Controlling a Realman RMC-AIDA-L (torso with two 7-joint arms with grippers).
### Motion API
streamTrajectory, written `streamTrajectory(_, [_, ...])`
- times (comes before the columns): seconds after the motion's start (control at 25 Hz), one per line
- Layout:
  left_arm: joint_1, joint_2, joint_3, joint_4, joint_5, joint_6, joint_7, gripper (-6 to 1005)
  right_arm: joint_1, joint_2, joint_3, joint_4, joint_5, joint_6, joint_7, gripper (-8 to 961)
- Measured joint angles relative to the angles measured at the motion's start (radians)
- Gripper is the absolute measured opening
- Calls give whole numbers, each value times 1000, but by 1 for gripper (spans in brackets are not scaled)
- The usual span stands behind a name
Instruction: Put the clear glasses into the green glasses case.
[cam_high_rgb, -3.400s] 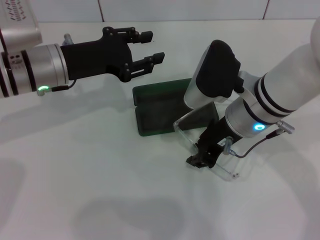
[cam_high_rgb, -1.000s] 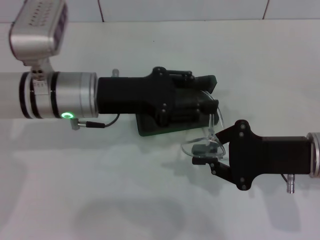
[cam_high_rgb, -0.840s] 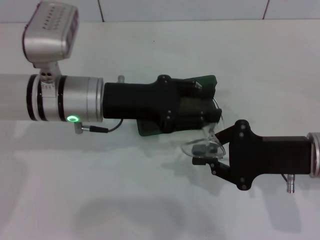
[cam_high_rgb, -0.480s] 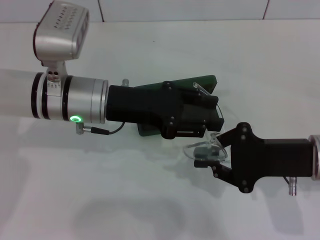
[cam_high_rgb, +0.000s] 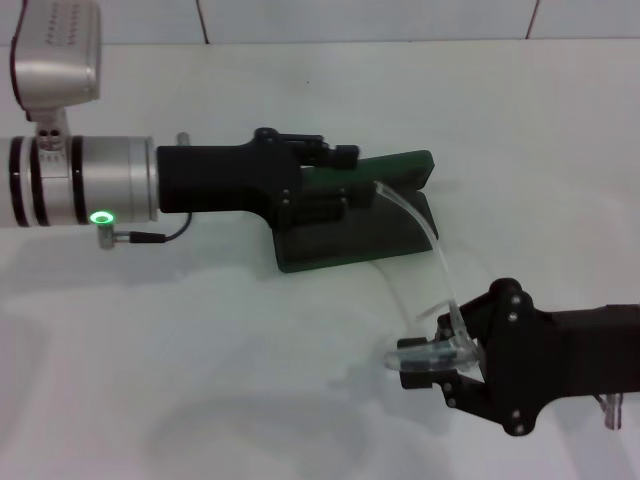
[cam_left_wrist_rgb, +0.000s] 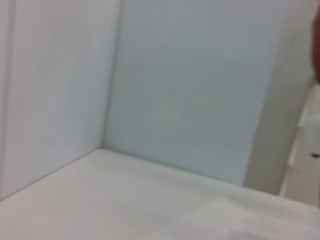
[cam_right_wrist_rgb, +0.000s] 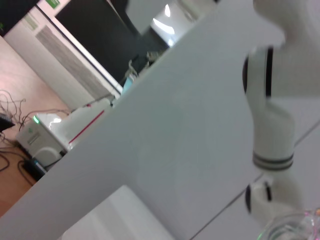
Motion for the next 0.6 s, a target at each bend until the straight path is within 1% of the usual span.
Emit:
streamTrajectory(0.12, [21, 6, 0, -14, -8, -30, 0, 531, -5, 2, 11, -9, 5, -28, -25, 102])
streamTrajectory(0.36, [22, 7, 0, -13, -21, -54, 1, 531, 6, 2, 8, -15, 6, -69, -30, 102])
streamTrajectory(0.48, [20, 0, 0, -8, -31, -61, 8, 531, 27, 7, -12, 3, 13, -86, -35, 102])
streamTrajectory(0.6, [10, -13, 0, 13, -29, -62, 28, 531, 70, 11, -76, 59, 80, -95, -62, 102])
